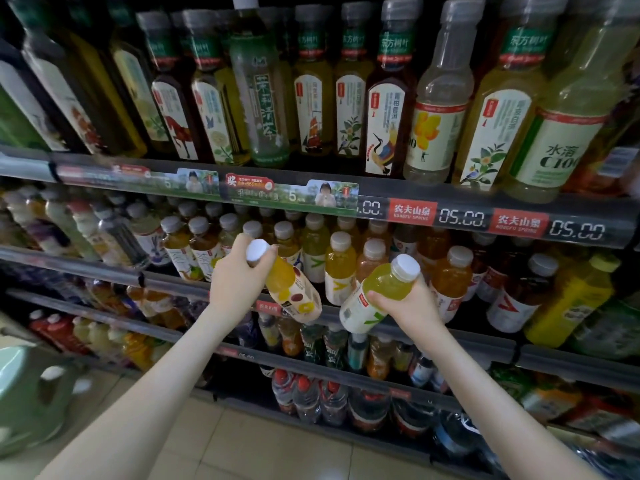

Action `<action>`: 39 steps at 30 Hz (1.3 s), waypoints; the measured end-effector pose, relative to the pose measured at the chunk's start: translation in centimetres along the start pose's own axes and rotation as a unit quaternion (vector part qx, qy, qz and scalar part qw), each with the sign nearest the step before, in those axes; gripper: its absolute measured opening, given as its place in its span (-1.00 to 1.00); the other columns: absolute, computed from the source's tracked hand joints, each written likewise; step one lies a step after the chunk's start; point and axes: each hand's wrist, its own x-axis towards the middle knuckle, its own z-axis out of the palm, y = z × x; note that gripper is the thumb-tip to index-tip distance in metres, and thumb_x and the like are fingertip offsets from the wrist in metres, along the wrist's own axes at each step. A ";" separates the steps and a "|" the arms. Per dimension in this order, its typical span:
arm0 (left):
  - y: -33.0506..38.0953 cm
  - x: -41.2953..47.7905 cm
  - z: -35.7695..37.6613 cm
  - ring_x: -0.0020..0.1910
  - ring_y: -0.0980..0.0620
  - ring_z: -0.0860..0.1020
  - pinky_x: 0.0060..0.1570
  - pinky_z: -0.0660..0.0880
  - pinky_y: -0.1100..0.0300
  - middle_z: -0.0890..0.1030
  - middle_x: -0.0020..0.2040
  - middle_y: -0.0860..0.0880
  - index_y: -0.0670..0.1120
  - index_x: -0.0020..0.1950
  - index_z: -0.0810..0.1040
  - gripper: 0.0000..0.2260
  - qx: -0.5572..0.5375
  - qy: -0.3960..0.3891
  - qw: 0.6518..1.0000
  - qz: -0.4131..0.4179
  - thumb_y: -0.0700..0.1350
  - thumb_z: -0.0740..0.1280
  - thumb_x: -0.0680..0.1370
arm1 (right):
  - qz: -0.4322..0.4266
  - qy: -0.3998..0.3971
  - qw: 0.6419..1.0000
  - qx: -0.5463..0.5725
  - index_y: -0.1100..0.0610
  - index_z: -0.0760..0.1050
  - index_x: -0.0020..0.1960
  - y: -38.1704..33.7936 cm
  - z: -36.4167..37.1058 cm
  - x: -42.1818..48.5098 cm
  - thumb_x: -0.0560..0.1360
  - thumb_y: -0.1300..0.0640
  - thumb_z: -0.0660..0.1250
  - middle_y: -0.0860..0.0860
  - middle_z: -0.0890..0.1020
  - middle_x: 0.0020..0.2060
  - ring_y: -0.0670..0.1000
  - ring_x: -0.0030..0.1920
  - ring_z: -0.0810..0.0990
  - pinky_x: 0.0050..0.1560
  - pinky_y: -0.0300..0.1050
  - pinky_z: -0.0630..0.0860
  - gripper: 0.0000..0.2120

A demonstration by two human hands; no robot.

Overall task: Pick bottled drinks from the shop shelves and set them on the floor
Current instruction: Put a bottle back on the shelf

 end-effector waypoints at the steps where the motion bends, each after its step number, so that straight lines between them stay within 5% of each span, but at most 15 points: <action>1: -0.3 0.0 -0.4 -0.40 -0.03 0.46 -0.43 0.30 0.12 0.46 -0.36 -0.13 -0.10 -0.09 0.35 -0.68 -0.010 -0.002 1.000 -0.020 0.15 0.27 0.56 | -0.004 -0.005 1.000 0.006 0.09 0.40 0.30 -0.2 0.6 0.1 0.31 0.10 0.59 -0.01 0.62 0.12 0.00 0.14 0.59 0.19 0.05 0.53 -0.37; 5: -2.2 -0.2 -1.7 -0.39 -0.01 0.44 -0.40 0.30 0.10 0.43 -0.36 -0.05 -0.09 -0.12 0.32 -0.65 -0.032 -0.020 0.995 -0.097 0.20 0.25 0.55 | -0.033 -0.032 0.999 0.019 0.06 0.35 0.35 -0.9 4.0 0.3 0.31 0.11 0.59 -0.08 0.56 0.13 -0.04 0.14 0.53 0.14 -0.11 0.46 -0.31; 8: -4.2 -0.6 -2.6 -0.31 -0.01 0.48 -0.36 0.37 0.12 0.50 -0.27 -0.01 -0.01 0.09 0.41 -0.67 -0.037 -0.034 0.991 -0.126 0.22 0.25 0.54 | -0.054 -0.042 0.998 0.019 -0.02 0.34 0.28 -1.3 7.0 1.0 0.31 0.12 0.59 -0.21 0.52 0.04 -0.12 0.10 0.50 0.07 -0.23 0.40 -0.35; 11: -6.2 -1.3 -3.2 -0.44 0.14 0.43 -0.51 0.28 0.33 0.45 -0.36 0.03 0.08 -0.12 0.33 -0.75 -0.031 -0.025 0.995 -0.087 0.20 0.30 0.53 | -0.065 -0.029 0.997 0.017 -0.15 0.34 0.18 -1.4 10.1 1.9 0.31 0.13 0.59 -0.31 0.50 -0.02 -0.24 0.00 0.50 0.03 -0.31 0.37 -0.41; 13: -7.2 -1.7 -3.4 -0.46 0.19 0.45 -0.56 0.27 0.36 0.43 -0.41 0.03 0.03 -0.09 0.32 -0.72 -0.014 -0.017 0.997 -0.074 0.18 0.31 0.53 | -0.075 -0.019 0.997 0.011 -0.11 0.34 0.24 -0.9 11.8 2.4 0.32 0.15 0.58 -0.21 0.52 0.05 -0.16 0.08 0.49 0.07 -0.32 0.36 -0.38; 17: -8.9 -2.5 -3.8 -0.34 0.25 0.50 -0.50 0.34 0.38 0.47 -0.40 0.06 -0.04 -0.02 0.36 -0.69 0.011 0.001 0.998 -0.056 0.16 0.33 0.52 | -0.089 -0.013 0.995 -0.045 0.07 0.31 0.42 0.2 14.2 2.9 0.35 0.17 0.57 0.02 0.44 0.31 0.00 0.32 0.39 0.30 -0.17 0.32 -0.27; 22: -9.7 -3.5 -3.8 -0.53 0.17 0.40 -0.56 0.27 0.34 0.31 -0.54 0.08 0.09 -0.14 0.30 -0.74 -0.002 -0.023 0.999 -0.047 0.19 0.31 0.52 | -0.141 0.015 0.949 -0.281 0.05 0.33 0.43 0.6 14.8 4.4 0.32 -0.03 0.56 0.08 0.31 0.37 0.11 0.32 0.21 0.30 0.02 0.20 -0.24; 28: -9.8 -4.3 -2.9 -0.45 0.14 0.44 -0.51 0.29 0.36 0.39 -0.49 0.07 0.09 -0.11 0.33 -0.75 -0.021 -0.047 0.998 -0.029 0.21 0.30 0.50 | -0.124 0.086 0.899 -0.412 0.15 0.22 0.47 -1.0 15.4 5.4 0.36 -0.22 0.45 0.15 0.39 0.34 0.18 0.31 0.31 0.17 0.09 0.21 -0.16; 31: -9.7 -4.8 -2.6 -0.45 0.17 0.42 -0.52 0.28 0.35 0.38 -0.48 0.08 0.09 -0.12 0.31 -0.75 -0.024 -0.056 0.998 -0.026 0.21 0.30 0.50 | -0.163 0.091 0.878 -0.441 0.09 0.08 0.54 -1.6 15.2 5.6 0.42 -0.12 0.44 0.16 0.33 0.39 0.20 0.33 0.30 0.19 0.12 0.22 -0.14; 35: -9.5 -5.1 -2.3 -0.45 0.18 0.42 -0.50 0.30 0.36 0.37 -0.48 0.08 0.05 -0.08 0.34 -0.74 -0.025 -0.064 0.997 -0.031 0.20 0.31 0.50 | -0.187 0.063 0.848 -0.492 -0.04 0.12 0.52 -2.5 14.9 5.9 0.45 -0.01 0.42 0.14 0.27 0.44 0.21 0.35 0.27 0.28 0.19 0.18 -0.25; 39: -9.8 -5.4 -2.4 -0.43 0.24 0.45 -0.51 0.29 0.38 0.38 -0.48 0.12 0.04 -0.07 0.36 -0.75 -0.029 -0.067 0.996 -0.046 0.17 0.33 0.51 | -0.221 0.087 0.847 -0.475 0.07 0.23 0.50 -3.0 15.7 5.3 0.42 0.06 0.46 0.16 0.33 0.42 0.21 0.34 0.29 0.31 0.23 0.18 -0.28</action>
